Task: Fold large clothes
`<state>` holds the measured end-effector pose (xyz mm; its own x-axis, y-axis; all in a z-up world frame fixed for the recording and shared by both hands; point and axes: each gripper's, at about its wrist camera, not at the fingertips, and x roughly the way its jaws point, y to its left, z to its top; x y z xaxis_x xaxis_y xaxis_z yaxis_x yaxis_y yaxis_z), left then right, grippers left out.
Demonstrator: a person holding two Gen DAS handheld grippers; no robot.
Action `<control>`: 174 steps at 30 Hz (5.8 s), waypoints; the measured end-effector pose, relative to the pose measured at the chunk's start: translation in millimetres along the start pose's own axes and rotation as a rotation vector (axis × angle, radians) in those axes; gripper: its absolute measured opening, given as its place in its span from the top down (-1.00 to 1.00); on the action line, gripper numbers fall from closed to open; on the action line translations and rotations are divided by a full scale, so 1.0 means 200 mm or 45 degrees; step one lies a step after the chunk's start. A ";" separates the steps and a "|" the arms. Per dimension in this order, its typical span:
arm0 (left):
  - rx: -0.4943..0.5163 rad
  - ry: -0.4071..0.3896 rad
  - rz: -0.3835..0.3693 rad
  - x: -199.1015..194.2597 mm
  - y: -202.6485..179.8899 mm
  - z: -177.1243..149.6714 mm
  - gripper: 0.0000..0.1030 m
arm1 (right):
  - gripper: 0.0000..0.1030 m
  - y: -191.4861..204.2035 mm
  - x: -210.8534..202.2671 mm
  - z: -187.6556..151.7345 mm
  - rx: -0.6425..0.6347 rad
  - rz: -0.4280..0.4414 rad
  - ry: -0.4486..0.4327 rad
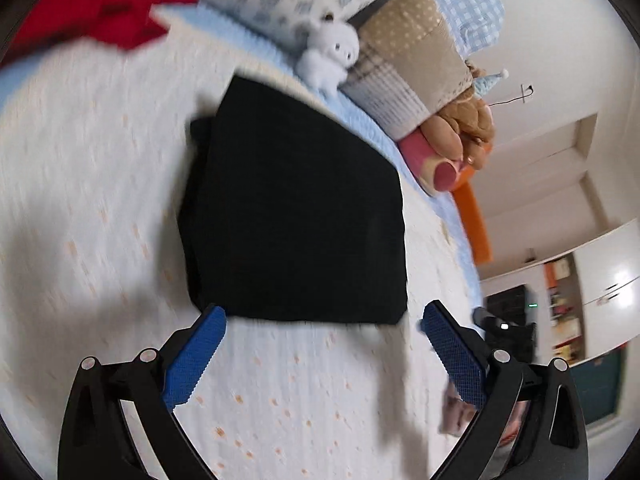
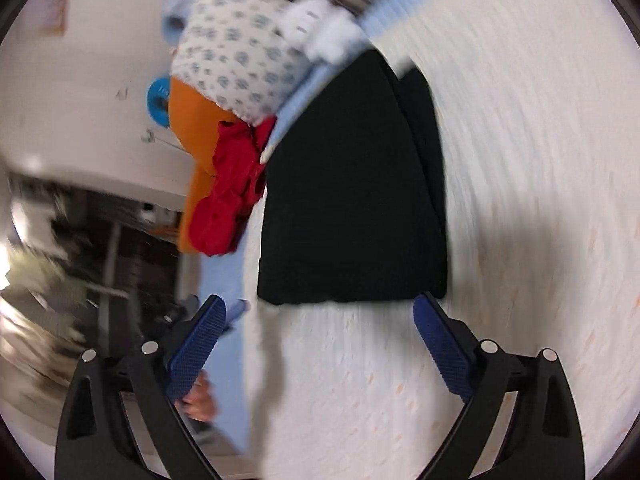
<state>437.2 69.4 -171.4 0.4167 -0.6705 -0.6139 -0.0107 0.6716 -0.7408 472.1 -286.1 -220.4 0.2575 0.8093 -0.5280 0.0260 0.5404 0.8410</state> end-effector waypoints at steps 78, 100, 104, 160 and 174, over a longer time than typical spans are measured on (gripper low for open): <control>-0.130 0.033 0.475 0.38 -0.06 0.34 0.23 | 0.50 0.32 0.54 0.42 -0.266 -0.445 0.120; 0.505 0.094 -0.161 0.57 -2.04 -0.80 0.23 | 0.51 0.29 -1.93 -0.35 -0.425 -0.495 -0.476; 0.633 0.201 -0.249 0.80 -2.38 -1.14 0.21 | 0.51 0.09 -2.34 -0.61 -0.341 -0.573 -0.605; 0.940 0.134 0.207 2.13 -2.40 -1.51 -0.83 | 0.35 -1.23 -2.51 -0.65 -0.252 -1.191 -0.870; 1.350 -0.200 0.150 1.24 -2.52 -1.80 -0.94 | -0.91 -0.63 -2.64 -1.30 -0.490 -1.024 -1.065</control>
<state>218.8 -548.0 -48.9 0.5771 -0.5865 -0.5683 0.7032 0.7108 -0.0194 81.0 -721.2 -78.8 0.8455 -0.1077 -0.5231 0.2129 0.9662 0.1452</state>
